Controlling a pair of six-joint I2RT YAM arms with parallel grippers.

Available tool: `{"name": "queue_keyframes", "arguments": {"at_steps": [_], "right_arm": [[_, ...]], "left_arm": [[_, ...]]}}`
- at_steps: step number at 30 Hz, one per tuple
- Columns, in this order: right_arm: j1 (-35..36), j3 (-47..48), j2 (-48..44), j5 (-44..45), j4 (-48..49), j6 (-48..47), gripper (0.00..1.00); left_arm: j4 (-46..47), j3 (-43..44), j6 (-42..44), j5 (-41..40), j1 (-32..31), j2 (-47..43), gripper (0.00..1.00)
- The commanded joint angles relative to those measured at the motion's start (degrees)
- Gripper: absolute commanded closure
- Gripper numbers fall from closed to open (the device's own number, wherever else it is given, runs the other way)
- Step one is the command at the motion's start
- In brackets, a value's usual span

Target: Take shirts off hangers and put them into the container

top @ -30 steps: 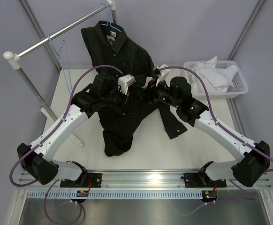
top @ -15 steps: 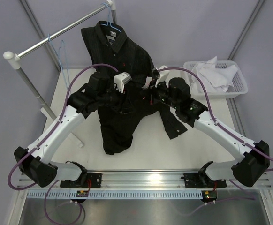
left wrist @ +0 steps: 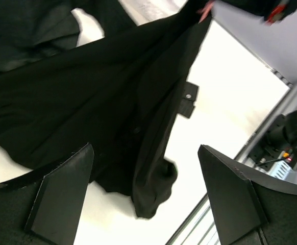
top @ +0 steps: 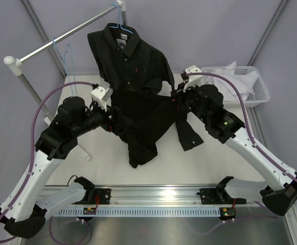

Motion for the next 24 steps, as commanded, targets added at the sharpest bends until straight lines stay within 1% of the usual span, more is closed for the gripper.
{"name": "queue_keyframes", "arguments": {"at_steps": [1,3,7,10,15,16,17,19,20,22,23,24], "right_arm": [[0.02,3.97,-1.57,7.64,-0.01,-2.7,1.0],[-0.07,5.19,-1.39,8.27,-0.28,-2.7,1.0],[0.02,6.78,0.01,10.37,-0.54,-1.82,1.0],[0.02,7.66,1.24,10.91,-0.54,-1.47,1.0],[-0.07,8.19,2.3,12.23,-0.54,0.29,1.0],[-0.07,8.28,2.48,11.96,-0.54,0.29,1.0],[0.02,8.36,2.48,11.7,-0.45,2.03,1.0],[-0.07,8.45,2.65,10.82,-0.37,2.58,1.0],[0.02,8.45,2.65,10.64,-0.45,2.84,1.0],[0.02,8.45,2.74,10.2,-0.45,3.1,1.0],[0.02,8.45,2.65,10.12,-0.45,3.28,1.0],[0.02,8.45,2.65,10.03,-0.45,3.37,1.0]], "left_arm": [[1.45,-4.09,-2.04,-7.93,0.04,-1.92,0.11],[1.45,-6.38,-5.02,-10.66,0.04,-1.66,0.11],[1.37,-7.62,-10.39,-9.09,-0.48,1.49,0.14],[1.45,-7.01,-12.86,-8.99,-2.67,2.65,0.17],[1.63,-6.21,-16.37,-17.24,-5.75,4.31,0.23],[1.63,-6.21,-16.73,-17.25,-5.84,4.75,0.24],[1.63,-6.39,-16.9,-17.25,-5.85,5.11,0.28],[1.63,-6.39,-17.34,-18.92,-5.93,6.16,0.33],[1.8,-6.3,-17.52,-19.45,-5.93,6.42,0.38],[1.81,-6.13,-17.61,-20.41,-6.02,7.3,0.44],[1.81,-6.04,-17.69,-21.03,-6.02,7.48,0.49],[1.81,-5.95,-17.78,-21.29,-6.02,7.74,0.58]]}}
